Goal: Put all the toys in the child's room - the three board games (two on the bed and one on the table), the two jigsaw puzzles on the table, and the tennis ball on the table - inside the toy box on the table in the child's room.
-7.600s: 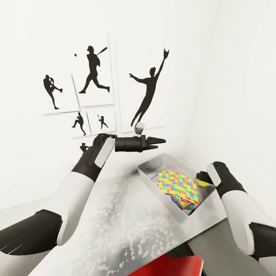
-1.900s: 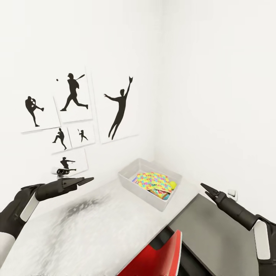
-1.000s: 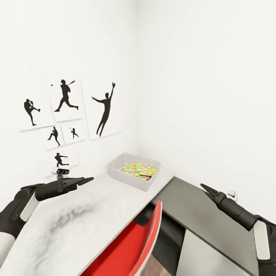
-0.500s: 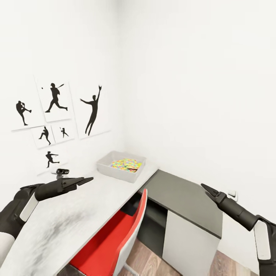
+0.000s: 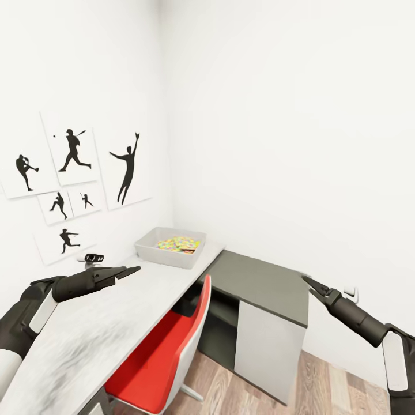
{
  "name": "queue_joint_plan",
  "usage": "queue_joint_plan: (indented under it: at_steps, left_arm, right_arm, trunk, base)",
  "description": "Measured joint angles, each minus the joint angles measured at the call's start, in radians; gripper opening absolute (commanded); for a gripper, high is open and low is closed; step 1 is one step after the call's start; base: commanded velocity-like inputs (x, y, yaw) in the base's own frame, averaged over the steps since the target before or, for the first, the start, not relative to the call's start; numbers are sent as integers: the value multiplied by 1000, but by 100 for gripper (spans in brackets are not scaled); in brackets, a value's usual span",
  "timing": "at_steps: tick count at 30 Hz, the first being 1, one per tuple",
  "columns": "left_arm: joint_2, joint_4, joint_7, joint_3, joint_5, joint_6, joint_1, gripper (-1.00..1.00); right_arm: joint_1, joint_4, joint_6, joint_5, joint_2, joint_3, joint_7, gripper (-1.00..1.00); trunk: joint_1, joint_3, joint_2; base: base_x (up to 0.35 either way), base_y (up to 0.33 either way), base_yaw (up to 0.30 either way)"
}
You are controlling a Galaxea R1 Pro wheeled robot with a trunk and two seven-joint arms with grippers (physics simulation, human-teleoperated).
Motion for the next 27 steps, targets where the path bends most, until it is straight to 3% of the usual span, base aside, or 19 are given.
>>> queue_joint_plan:
  at_steps: [12, 27]
  left_arm:
    - [-1, 1, 0, 0, 0, 0, 0, 100]
    - [1, 1, 0, 0, 0, 0, 0, 100]
  right_arm:
    - [0, 17, -1, 1, -3, -2, -1, 100]
    - [0, 18, 0, 9, 3, -2, -3, 100]
  trunk:
    - [0, 13, 0]
    - [0, 19, 0]
  base:
    - [-45, 56, -228]
    - [-160, -72, -142]
